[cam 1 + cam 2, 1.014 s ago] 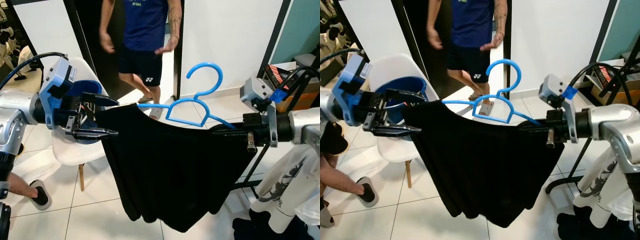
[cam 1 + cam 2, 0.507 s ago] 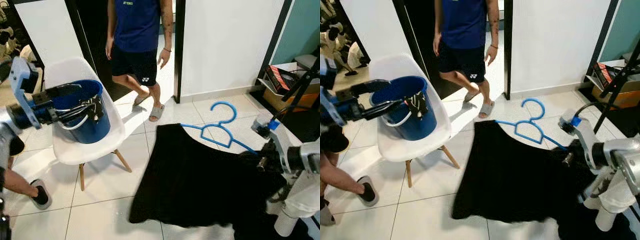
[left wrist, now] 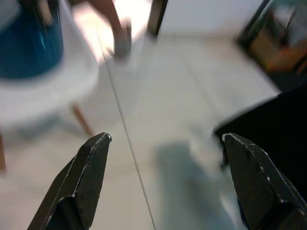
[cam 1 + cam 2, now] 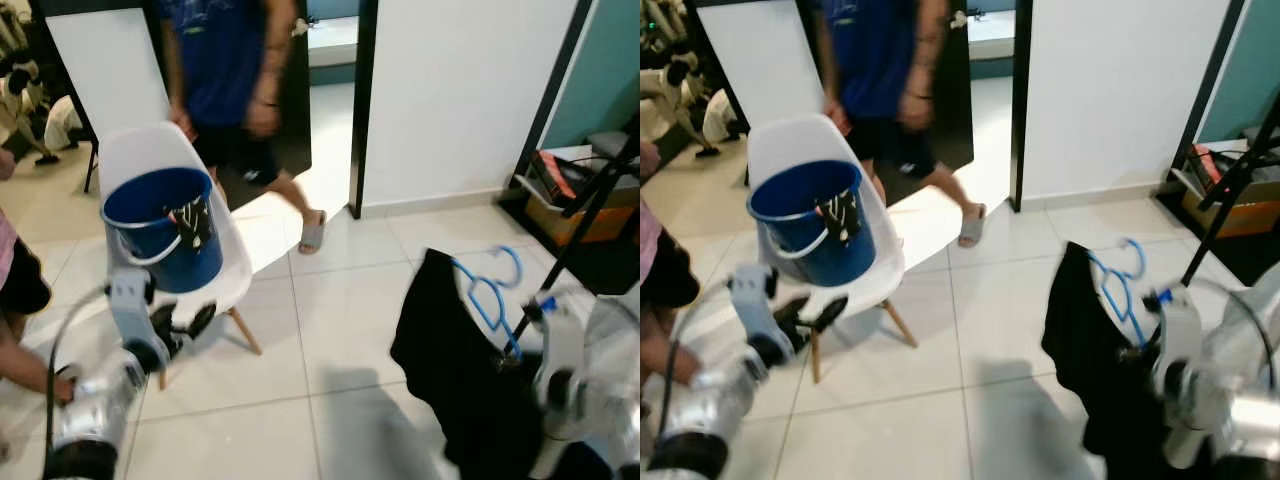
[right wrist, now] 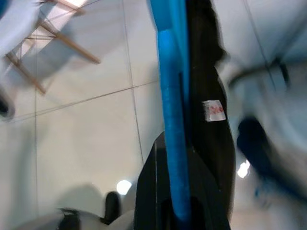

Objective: Hang hanger

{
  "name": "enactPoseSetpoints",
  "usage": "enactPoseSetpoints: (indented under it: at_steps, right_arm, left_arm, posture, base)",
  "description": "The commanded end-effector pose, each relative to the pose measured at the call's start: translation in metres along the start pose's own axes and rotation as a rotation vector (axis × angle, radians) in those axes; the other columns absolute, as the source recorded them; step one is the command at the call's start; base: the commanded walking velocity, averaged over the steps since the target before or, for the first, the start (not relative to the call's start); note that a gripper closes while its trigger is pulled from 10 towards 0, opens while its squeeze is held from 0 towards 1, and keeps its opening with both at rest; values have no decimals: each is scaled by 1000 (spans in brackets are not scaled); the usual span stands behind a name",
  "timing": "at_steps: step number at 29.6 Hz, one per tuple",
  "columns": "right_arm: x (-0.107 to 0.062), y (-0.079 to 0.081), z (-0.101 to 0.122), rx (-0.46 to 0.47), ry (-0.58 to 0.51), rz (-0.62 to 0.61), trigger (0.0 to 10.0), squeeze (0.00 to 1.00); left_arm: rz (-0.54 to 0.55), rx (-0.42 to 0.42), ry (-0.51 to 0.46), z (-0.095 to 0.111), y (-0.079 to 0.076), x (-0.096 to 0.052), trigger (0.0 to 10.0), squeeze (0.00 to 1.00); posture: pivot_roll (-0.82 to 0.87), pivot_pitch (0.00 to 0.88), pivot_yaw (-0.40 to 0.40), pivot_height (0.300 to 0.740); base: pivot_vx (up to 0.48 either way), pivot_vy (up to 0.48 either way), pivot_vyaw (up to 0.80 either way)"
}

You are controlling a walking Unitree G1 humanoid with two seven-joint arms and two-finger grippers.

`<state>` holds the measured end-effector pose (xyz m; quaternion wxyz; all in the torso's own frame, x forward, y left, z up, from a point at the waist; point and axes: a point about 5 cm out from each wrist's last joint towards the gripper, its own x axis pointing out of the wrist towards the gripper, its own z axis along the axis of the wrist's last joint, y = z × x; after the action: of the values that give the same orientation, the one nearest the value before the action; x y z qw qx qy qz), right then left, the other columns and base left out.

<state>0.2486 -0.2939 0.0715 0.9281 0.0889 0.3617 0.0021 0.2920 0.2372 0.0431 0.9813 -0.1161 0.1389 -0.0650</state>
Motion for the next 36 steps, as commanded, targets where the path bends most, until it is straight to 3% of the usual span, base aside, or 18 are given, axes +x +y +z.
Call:
enactPoseSetpoints:
  at_steps: [1, 8, 16, 21, 25, 28, 29, 31, 32, 33, 36]
  right_arm:
    - [-6, -15, -5, 72, -25, -115, 196, 0]
    - [-14, -36, -40, 203, 14, -295, 0, 0]
    - [-24, -40, -62, 317, 20, -416, 0, 0]
    - [-25, -43, -63, 333, 9, -442, 0, 0]
    - [-29, -49, -52, 343, -76, -491, 0, 0]
    - [-30, -49, -32, 281, -158, -483, 0, 0]
    - [-29, -44, -24, 237, -176, -444, 2353, 0]
    - [-28, -41, -19, 207, -185, -416, 2353, 0]
    - [-27, -36, -9, 184, -221, -386, 10000, 0]
    - [-27, -36, -9, 184, -221, -386, 10000, 0]
    - [-27, -26, 29, 48, -331, -341, 10000, 0]
  left_arm:
    - [62, 14, 50, -12, 2, 0, 10000, 0]
    - [126, 44, 148, -37, -3, -3, 10000, 0]
    - [146, 86, 178, -52, -12, -3, 10000, 0]
    - [153, 89, 180, -53, -12, -3, 10000, 0]
    - [158, 112, 180, -53, -13, -1, 10000, 0]
    - [163, 141, 160, -48, -13, 1, 10000, 0]
    - [163, 153, 159, -48, -13, 1, 10000, 0]
    - [162, 161, 160, -48, -13, 1, 10000, 0]
    - [162, 163, 161, -49, -13, 0, 10000, 0]
    - [162, 163, 161, -49, -13, 0, 10000, 0]
    - [167, 169, 158, -50, -13, 0, 10000, 0]
  posture:
    - [-147, 0, 23, 740]
    - [-176, 0, 30, 740]
    - [-193, 0, 30, 740]
    - [-199, 0, 31, 740]
    - [-202, 0, 33, 740]
    - [-202, 0, 36, 740]
    - [-202, 0, 38, 740]
    - [-202, 0, 38, 740]
    - [-202, 0, 39, 740]
    - [-202, 0, 39, 740]
    - [-195, 0, 40, 740]
  base:
    - [0, 0, -756]
    - [0, 0, -756]
    - [0, 0, -756]
    - [0, 0, -763]
    - [0, 0, -759]
    - [0, 0, -763]
    - [0, 0, -763]
    - [0, 0, -763]
    - [0, 0, 0]
    - [0, 0, 0]
    - [0, 0, 0]
